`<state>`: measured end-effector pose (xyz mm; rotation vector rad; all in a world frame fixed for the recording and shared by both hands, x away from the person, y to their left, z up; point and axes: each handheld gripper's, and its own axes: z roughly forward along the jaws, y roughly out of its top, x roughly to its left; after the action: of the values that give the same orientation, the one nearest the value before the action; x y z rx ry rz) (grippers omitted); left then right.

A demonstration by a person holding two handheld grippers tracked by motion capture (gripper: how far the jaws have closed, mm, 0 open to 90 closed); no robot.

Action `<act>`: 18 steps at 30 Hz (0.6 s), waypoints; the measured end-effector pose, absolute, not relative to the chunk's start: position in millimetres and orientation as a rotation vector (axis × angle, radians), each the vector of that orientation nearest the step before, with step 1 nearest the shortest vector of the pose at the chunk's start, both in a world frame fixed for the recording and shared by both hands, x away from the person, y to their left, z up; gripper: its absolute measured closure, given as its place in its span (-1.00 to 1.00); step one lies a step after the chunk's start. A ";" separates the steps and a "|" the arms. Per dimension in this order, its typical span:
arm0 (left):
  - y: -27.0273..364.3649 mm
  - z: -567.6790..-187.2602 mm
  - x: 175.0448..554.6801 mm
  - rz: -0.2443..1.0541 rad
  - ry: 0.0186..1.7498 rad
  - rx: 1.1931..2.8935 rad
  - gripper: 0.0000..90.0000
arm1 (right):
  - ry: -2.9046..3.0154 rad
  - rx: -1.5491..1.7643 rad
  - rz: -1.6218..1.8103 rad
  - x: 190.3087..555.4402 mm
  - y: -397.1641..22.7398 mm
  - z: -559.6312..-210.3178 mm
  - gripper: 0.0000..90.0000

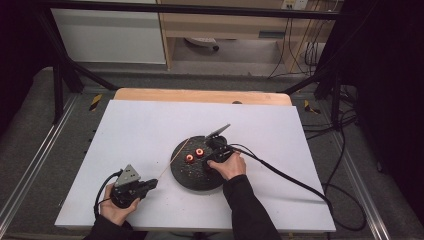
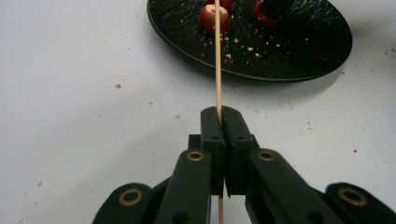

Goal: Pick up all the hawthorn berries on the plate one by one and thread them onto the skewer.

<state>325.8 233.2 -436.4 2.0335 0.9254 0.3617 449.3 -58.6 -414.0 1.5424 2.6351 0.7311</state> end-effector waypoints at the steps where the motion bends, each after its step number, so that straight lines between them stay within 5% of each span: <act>1: 233.1 -436.3 325.8 0.362 0.925 2.034 0.96 | 2.635 1.551 0.729 449.3 -58.5 -413.7 0.35; 18: 232.1 -435.0 324.0 0.371 0.918 2.025 0.96 | 2.607 1.473 0.879 440.4 -67.7 -392.0 0.36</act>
<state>324.0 232.1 -435.0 2.0246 0.9183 0.3710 440.4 -67.7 -392.0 1.4731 2.6072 0.8789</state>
